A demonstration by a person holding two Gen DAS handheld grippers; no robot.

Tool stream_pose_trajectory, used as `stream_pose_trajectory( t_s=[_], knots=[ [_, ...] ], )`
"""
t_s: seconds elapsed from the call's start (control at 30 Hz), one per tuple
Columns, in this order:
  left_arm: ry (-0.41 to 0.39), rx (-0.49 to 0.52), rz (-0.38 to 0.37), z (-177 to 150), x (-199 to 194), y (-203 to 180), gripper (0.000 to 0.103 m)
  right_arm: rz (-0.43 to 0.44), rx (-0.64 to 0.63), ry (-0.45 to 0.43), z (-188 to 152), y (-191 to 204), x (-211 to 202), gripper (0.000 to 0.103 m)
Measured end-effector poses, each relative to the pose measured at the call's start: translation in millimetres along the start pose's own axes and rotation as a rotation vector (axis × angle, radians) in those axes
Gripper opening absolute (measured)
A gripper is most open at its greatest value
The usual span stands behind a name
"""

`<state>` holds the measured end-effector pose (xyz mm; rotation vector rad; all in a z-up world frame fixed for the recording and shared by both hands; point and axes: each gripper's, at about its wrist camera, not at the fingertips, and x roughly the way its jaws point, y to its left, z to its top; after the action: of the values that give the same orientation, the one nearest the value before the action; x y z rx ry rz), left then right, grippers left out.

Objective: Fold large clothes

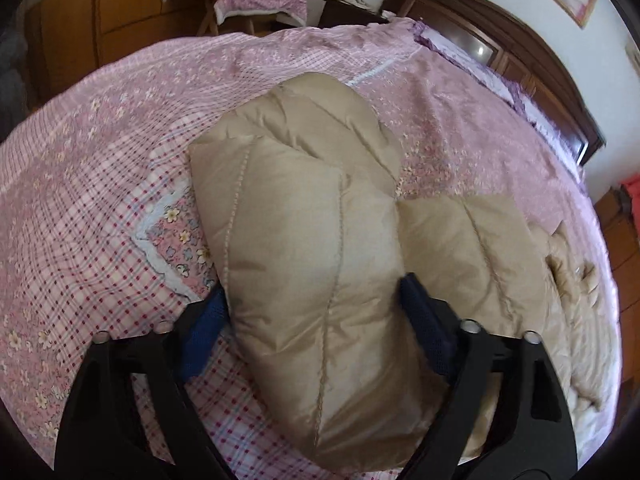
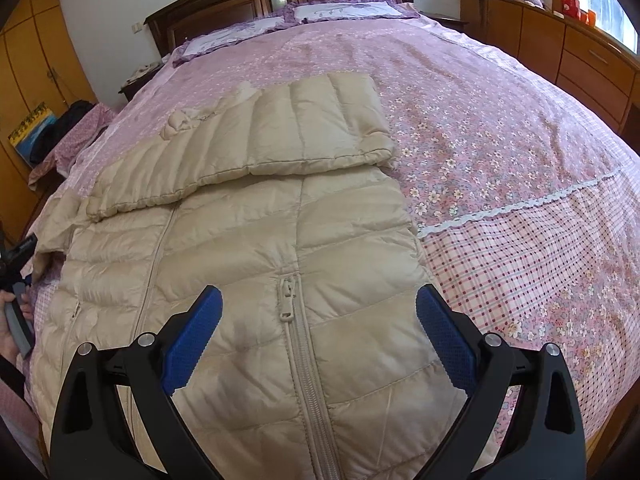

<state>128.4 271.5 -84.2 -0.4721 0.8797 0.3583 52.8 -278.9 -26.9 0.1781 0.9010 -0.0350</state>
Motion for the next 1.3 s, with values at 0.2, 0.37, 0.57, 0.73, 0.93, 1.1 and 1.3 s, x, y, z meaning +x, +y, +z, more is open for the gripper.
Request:
stream_pose_trajectory(
  t_s=[0.2, 0.37, 0.57, 0.73, 0.93, 1.1, 1.3],
  knots=[
    [0.028, 0.053, -0.011, 1.5, -3.7, -7.7, 0.026, -0.002, 0.002, -0.006, 0.1, -2.5, -2.5, 0.094],
    [0.003, 0.08, -0.03, 0.2, -27.8, -8.7, 0.015, 0.004, -0.006, -0.01, -0.3, -2.3, -5.1, 0.094],
    [-0.087, 0.044, -0.106, -1.1, -78.6, -1.8, 0.014, 0.0, -0.018, -0.004, -0.6, -1.0, -5.2, 0.097],
    [-0.167, 0.068, -0.148, 0.7, -121.8, -11.9, 0.014, 0.0, -0.022, 0.0, -1.9, 1.0, -4.8, 0.097],
    [-0.245, 0.156, -0.196, -5.1, -160.6, -47.1, 0.013, 0.009, -0.026, -0.007, -4.3, -0.1, -8.4, 0.097],
    [-0.277, 0.203, -0.254, -10.3, -185.2, -79.2, 0.013, 0.015, -0.005, -0.009, -3.8, -8.6, -12.2, 0.097],
    [-0.294, 0.265, -0.322, -21.8, -200.5, -123.0, 0.013, 0.021, 0.014, -0.015, -4.2, -15.9, -14.9, 0.097]
  ],
)
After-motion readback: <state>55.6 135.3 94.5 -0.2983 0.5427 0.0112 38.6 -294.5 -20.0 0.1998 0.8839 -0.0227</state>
